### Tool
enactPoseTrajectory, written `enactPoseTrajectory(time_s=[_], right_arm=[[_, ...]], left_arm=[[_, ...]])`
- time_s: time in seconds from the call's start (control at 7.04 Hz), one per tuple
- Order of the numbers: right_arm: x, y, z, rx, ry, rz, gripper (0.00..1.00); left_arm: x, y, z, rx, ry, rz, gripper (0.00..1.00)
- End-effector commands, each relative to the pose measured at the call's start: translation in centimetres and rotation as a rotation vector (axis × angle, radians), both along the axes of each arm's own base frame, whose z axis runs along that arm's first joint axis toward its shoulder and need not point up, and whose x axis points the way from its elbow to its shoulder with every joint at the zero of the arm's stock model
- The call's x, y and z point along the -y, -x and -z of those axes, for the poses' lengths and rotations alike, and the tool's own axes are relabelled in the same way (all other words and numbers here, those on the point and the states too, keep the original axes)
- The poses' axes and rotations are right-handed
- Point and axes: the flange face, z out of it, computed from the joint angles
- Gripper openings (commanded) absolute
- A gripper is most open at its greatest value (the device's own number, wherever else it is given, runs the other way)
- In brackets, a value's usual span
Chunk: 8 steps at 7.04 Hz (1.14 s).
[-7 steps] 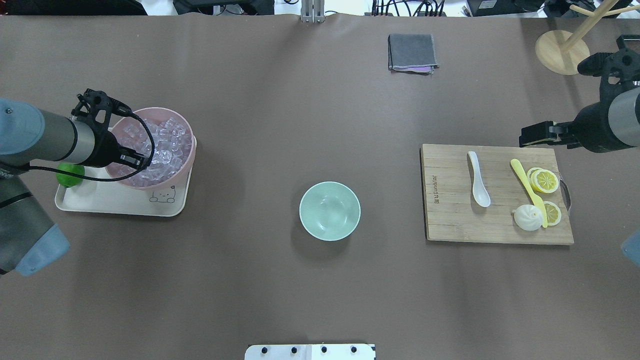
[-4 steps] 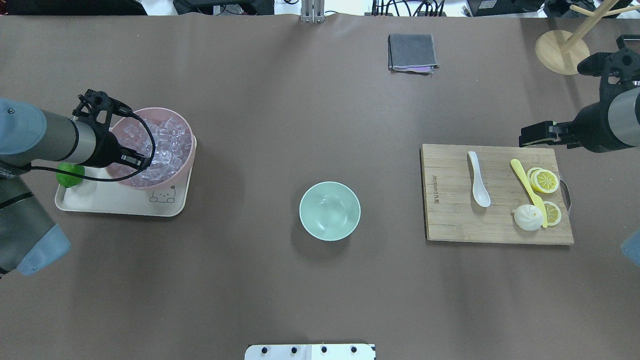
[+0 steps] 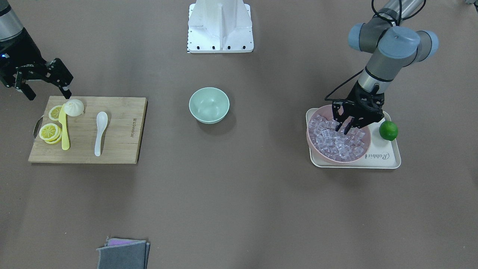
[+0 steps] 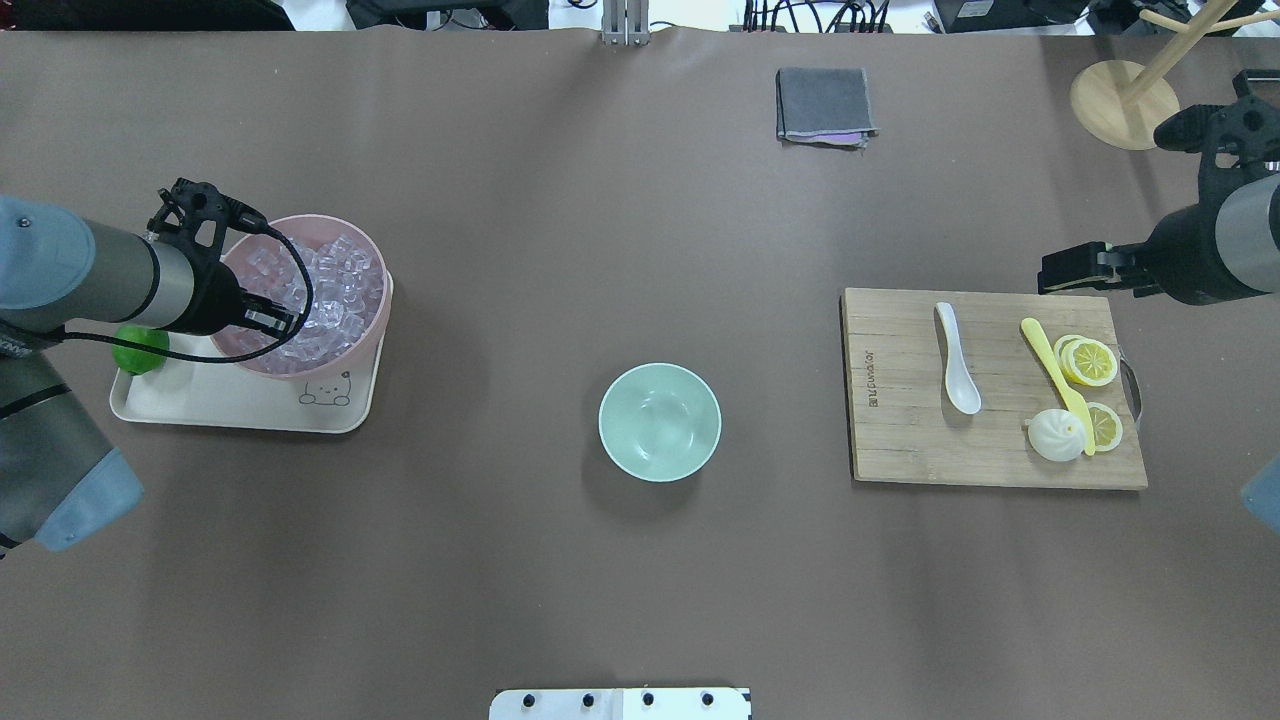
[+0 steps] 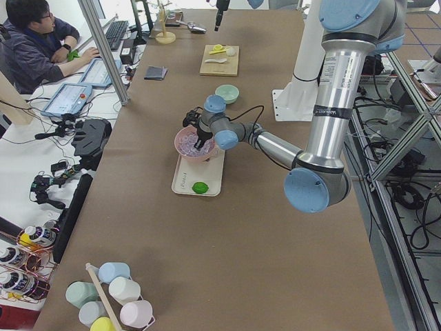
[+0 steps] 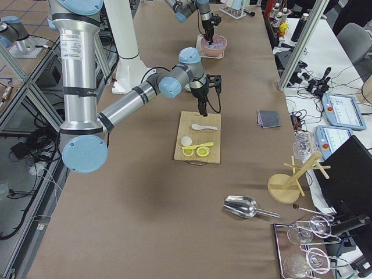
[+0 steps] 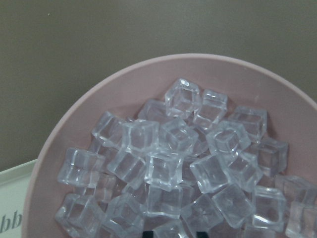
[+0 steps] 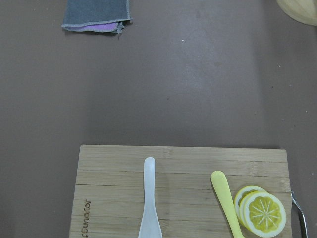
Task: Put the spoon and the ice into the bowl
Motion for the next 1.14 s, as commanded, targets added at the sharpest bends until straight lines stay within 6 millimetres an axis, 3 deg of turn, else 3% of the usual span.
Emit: enactPoseTrajectory(time_s=[0.0, 0.28, 0.57, 0.99], right_arm=[[0.0, 0.0, 0.0, 0.000, 0.000, 0.000, 1.00], [0.0, 0.0, 0.1, 0.001, -0.001, 0.000, 1.00], [0.0, 0.0, 0.1, 0.001, -0.001, 0.000, 1.00], [-0.1, 0.0, 0.1, 0.001, -0.001, 0.001, 1.00]], left_arm=[[0.0, 0.2, 0.3, -0.004, -0.005, 0.002, 0.00], [-0.6, 1.3, 2.3, -0.035, -0.033, 0.000, 0.00], [-0.3, 3.0, 5.6, -0.090, -0.067, 0.035, 0.00], [1.0, 1.0, 12.9, -0.260, 0.025, 0.140, 0.00]])
